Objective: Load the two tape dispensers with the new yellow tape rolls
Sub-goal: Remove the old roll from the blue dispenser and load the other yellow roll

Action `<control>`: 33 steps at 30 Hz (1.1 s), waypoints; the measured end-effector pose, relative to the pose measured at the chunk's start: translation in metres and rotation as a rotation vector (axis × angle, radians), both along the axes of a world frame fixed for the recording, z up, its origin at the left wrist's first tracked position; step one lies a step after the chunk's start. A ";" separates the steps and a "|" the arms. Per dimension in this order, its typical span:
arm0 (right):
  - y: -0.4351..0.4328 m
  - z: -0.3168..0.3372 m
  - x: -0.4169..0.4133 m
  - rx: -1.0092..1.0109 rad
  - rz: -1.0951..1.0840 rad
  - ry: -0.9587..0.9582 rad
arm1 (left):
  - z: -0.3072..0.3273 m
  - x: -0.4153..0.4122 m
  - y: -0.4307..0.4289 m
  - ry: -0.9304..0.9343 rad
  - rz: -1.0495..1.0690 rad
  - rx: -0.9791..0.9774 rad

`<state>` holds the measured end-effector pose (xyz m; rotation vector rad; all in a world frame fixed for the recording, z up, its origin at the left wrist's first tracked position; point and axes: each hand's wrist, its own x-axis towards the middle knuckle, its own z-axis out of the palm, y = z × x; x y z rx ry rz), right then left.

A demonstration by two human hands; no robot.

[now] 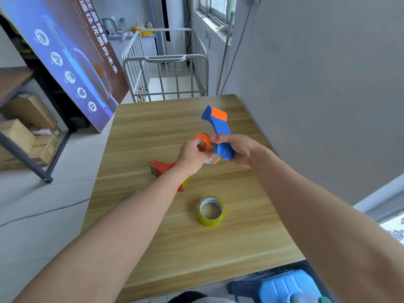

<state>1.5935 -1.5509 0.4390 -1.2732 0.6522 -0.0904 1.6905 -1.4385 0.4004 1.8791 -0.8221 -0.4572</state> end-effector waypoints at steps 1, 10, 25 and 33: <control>0.002 0.000 0.003 -0.009 0.000 0.000 | 0.001 0.002 0.002 0.000 0.016 0.001; 0.025 -0.002 0.026 -0.057 -0.065 0.006 | 0.005 0.017 0.024 -0.085 0.074 -0.014; 0.050 -0.014 0.047 -0.344 -0.073 0.220 | 0.002 0.025 0.048 -0.428 0.135 0.332; 0.040 -0.010 0.039 -0.427 0.050 0.305 | 0.003 0.037 0.051 0.336 0.175 0.054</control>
